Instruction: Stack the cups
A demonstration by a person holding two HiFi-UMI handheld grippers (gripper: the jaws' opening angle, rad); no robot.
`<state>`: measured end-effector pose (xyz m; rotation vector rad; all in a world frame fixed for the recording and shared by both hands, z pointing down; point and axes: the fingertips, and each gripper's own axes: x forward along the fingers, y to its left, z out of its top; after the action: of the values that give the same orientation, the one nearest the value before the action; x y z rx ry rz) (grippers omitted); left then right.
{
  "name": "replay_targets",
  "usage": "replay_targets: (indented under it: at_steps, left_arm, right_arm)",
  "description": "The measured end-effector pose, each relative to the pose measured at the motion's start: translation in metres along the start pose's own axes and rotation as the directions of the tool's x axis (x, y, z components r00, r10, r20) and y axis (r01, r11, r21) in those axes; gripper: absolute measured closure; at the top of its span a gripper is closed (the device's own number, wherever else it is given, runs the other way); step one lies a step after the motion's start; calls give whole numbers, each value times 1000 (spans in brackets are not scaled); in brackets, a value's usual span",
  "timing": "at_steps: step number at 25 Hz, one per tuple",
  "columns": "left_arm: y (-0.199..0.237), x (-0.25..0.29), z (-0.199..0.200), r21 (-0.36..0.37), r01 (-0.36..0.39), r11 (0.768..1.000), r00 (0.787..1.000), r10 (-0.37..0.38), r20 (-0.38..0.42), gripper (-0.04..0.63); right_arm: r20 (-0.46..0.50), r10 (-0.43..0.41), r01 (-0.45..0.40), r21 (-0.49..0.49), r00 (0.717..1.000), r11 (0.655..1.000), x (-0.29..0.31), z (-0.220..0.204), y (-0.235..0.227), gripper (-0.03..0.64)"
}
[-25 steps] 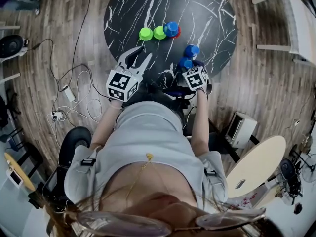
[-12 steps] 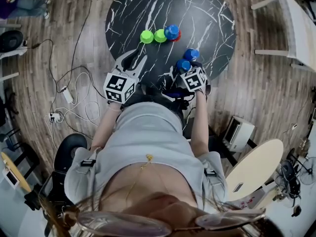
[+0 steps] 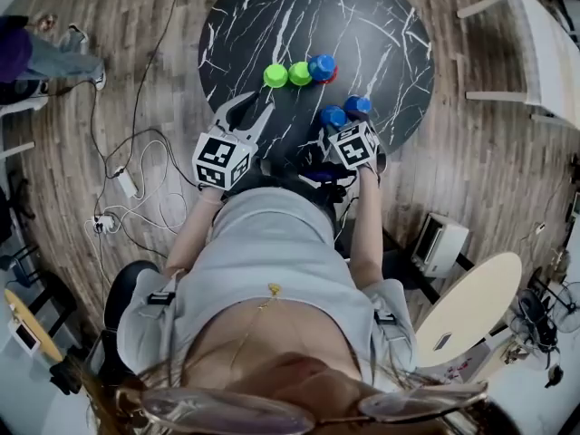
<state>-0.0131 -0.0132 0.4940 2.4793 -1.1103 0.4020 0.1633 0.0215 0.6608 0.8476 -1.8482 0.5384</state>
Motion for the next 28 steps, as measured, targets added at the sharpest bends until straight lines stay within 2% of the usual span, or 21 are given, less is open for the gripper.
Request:
replay_targets:
  at_steps: [19,28]
  left_arm:
    - [47,-13,6,4,35,999,999,-35,-10,465]
    - [67,-13,9,2,52,999,999,-52,-15,465]
  right_arm:
    - [123,-15,19,-31,992,999,-21,106,20,387]
    - [148,-40,40,5,988,999,-16,139,20,387]
